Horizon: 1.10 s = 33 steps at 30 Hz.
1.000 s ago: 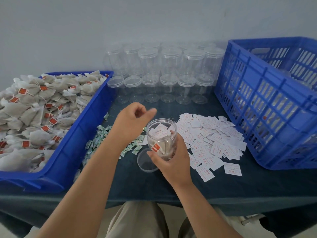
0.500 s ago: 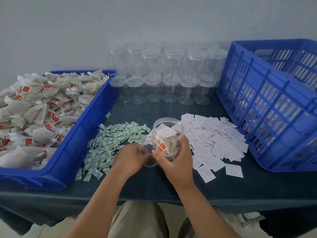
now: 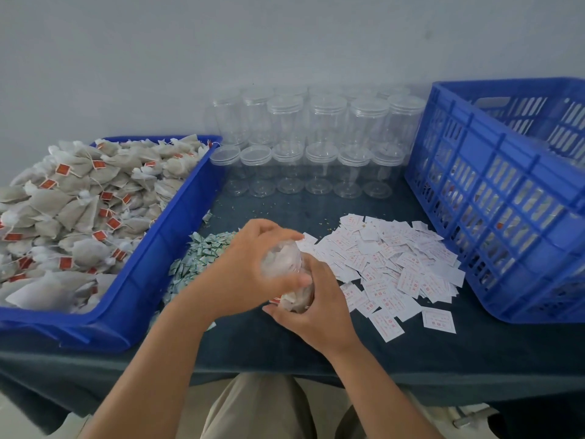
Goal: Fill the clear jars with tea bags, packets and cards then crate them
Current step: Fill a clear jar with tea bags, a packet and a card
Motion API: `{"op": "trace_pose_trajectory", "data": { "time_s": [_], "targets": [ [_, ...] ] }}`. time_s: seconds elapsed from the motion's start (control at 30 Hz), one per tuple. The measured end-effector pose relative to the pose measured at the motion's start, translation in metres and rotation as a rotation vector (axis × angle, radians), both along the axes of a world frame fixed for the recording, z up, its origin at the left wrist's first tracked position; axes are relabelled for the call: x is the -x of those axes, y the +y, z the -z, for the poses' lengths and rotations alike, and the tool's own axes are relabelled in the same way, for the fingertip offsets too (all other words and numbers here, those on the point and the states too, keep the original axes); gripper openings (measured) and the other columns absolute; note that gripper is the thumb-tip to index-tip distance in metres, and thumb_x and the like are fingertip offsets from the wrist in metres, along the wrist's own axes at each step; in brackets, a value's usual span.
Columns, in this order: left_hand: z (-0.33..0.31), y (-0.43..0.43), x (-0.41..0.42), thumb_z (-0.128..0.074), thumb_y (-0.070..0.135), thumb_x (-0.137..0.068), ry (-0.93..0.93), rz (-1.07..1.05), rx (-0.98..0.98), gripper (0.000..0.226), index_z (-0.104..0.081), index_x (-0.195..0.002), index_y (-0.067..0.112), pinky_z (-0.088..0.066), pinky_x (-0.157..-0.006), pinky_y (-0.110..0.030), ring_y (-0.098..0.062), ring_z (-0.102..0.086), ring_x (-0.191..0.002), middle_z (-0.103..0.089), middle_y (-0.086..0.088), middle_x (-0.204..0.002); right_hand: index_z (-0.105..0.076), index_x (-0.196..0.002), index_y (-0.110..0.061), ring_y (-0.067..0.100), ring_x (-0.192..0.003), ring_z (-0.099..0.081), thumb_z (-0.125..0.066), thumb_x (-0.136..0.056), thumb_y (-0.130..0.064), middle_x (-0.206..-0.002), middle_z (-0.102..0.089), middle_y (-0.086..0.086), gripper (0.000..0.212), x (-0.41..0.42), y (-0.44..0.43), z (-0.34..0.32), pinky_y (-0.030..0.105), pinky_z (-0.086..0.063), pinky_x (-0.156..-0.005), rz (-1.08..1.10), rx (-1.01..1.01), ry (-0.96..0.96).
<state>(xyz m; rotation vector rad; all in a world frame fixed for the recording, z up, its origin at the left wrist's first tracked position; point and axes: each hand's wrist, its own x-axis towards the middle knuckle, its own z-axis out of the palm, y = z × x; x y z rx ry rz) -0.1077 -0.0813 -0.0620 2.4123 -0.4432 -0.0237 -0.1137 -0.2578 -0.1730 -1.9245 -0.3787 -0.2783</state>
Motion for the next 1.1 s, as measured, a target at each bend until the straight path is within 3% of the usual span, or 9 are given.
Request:
{"op": "trace_pose_trajectory", "data": {
  "time_s": [0.1,0.2,0.43,0.53,0.67,0.8,0.93,1.0,1.1],
  "targets": [
    [0.002,-0.012,0.004,-0.06,0.09,-0.068,-0.055,-0.031,-0.228,0.082,-0.04,-0.139,0.055,-0.043,-0.106,-0.032,-0.001,-0.047,-0.128,-0.04,0.031,-0.14,-0.049,-0.145,-0.034,0.002,-0.124,-0.058,-0.089,-0.07,-0.065,-0.131,-0.058,-0.027,0.091,0.0,0.001,0.001,0.01,-0.048,-0.092,-0.001,0.01,0.013],
    [0.006,-0.023,0.008,-0.061,0.082,-0.078,-0.153,-0.118,-0.343,0.076,-0.042,-0.141,0.044,-0.048,-0.104,-0.04,-0.016,-0.054,-0.122,-0.05,0.015,-0.133,-0.055,-0.134,-0.033,0.01,-0.112,-0.067,-0.091,-0.074,-0.055,-0.121,-0.067,-0.018,0.073,-0.001,0.0,0.004,0.021,-0.055,-0.085,-0.061,-0.018,0.043],
    [0.013,-0.044,0.01,-0.038,0.087,-0.082,-0.205,-0.225,-0.509,0.077,-0.049,-0.136,0.034,-0.046,-0.1,-0.038,-0.024,-0.056,-0.11,-0.055,0.004,-0.121,-0.06,-0.108,-0.039,0.012,-0.094,-0.07,-0.091,-0.075,-0.04,-0.106,-0.068,-0.016,0.045,-0.003,-0.001,0.003,0.016,-0.05,-0.069,-0.123,-0.033,0.019],
    [0.007,-0.044,0.011,-0.035,0.092,-0.079,-0.183,-0.209,-0.374,0.076,-0.053,-0.133,0.042,-0.047,-0.098,-0.036,-0.015,-0.054,-0.113,-0.055,0.013,-0.121,-0.061,-0.117,-0.036,0.017,-0.099,-0.072,-0.093,-0.073,-0.038,-0.11,-0.07,-0.013,0.054,-0.006,-0.003,0.003,0.031,-0.06,-0.073,-0.103,-0.091,0.027],
    [0.004,-0.034,0.008,-0.036,0.079,-0.09,-0.177,-0.115,-0.185,0.05,-0.061,-0.119,0.047,-0.045,-0.09,-0.029,-0.001,-0.055,-0.109,-0.056,0.025,-0.117,-0.059,-0.129,-0.04,0.017,-0.116,-0.071,-0.097,-0.073,-0.04,-0.123,-0.073,-0.011,0.068,-0.005,-0.008,0.001,0.029,-0.061,-0.09,-0.164,-0.216,0.15],
    [0.006,-0.019,0.003,-0.045,0.051,-0.106,-0.206,0.104,-0.014,0.027,-0.069,-0.113,0.041,-0.051,-0.09,-0.032,-0.008,-0.062,-0.111,-0.062,0.023,-0.115,-0.06,-0.136,-0.033,0.023,-0.12,-0.071,-0.097,-0.078,-0.036,-0.127,-0.073,-0.004,0.069,-0.006,-0.014,0.0,0.034,-0.061,-0.094,-0.273,-0.275,0.24],
    [0.015,-0.006,0.0,-0.061,0.021,-0.102,-0.132,0.231,0.221,0.018,-0.077,-0.112,0.021,-0.05,-0.102,-0.034,-0.022,-0.063,-0.122,-0.065,0.006,-0.126,-0.065,-0.128,-0.038,0.021,-0.113,-0.074,-0.094,-0.08,-0.03,-0.119,-0.076,-0.004,0.057,-0.006,-0.014,-0.002,0.032,-0.06,-0.09,-0.296,-0.25,0.276],
    [0.011,-0.001,-0.002,-0.064,0.02,-0.1,-0.046,0.232,0.2,0.024,-0.076,-0.12,0.029,-0.043,-0.111,-0.034,-0.018,-0.053,-0.137,-0.059,0.011,-0.141,-0.063,-0.129,-0.039,0.02,-0.111,-0.075,-0.093,-0.079,-0.034,-0.119,-0.076,-0.006,0.058,-0.004,-0.011,-0.002,0.033,-0.061,-0.089,-0.3,-0.239,0.273],
    [-0.005,0.004,-0.004,-0.061,0.045,-0.101,0.103,0.151,-0.103,0.04,-0.052,-0.133,0.066,-0.026,-0.12,-0.03,0.002,-0.025,-0.151,-0.033,0.029,-0.158,-0.059,-0.134,-0.038,0.015,-0.111,-0.073,-0.094,-0.076,-0.048,-0.121,-0.074,-0.012,0.068,-0.003,-0.008,-0.002,0.031,-0.062,-0.088,-0.227,-0.195,0.224]
  ]
}}
